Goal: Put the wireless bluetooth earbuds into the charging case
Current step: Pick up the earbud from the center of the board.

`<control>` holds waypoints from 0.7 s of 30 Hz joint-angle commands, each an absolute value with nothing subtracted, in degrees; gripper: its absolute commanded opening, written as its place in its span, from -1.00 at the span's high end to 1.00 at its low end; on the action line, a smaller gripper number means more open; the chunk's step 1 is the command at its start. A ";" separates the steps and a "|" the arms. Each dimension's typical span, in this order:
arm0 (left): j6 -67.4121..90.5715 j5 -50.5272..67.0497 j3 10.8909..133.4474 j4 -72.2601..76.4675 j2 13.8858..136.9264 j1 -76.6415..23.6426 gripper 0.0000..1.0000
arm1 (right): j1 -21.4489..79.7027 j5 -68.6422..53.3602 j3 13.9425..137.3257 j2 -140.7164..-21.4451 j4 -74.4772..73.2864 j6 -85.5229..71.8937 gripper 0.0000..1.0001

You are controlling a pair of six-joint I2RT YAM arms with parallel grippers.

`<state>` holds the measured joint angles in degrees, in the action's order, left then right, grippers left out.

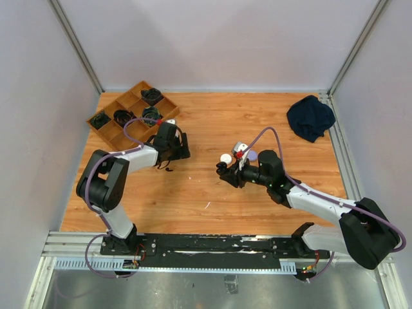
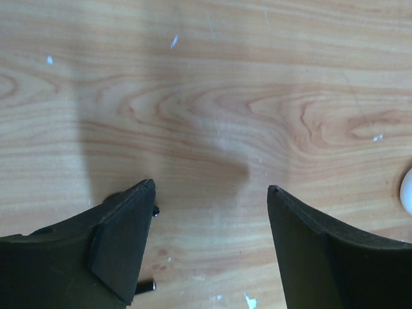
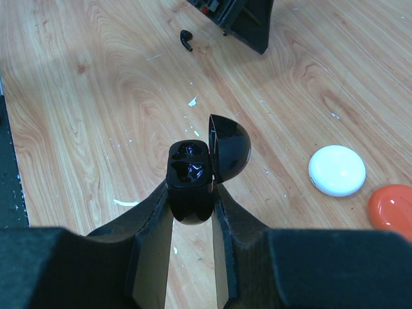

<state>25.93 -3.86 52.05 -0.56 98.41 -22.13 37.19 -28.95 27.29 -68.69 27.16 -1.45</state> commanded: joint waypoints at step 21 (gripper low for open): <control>21.91 -14.98 62.06 -21.49 97.58 -21.71 -0.30 | 35.84 -28.43 26.83 -67.02 27.85 -1.14 0.72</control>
<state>24.01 -9.47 58.24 -16.19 93.62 -22.13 37.19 -28.91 27.29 -68.45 27.14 -1.45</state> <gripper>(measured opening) 0.664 0.274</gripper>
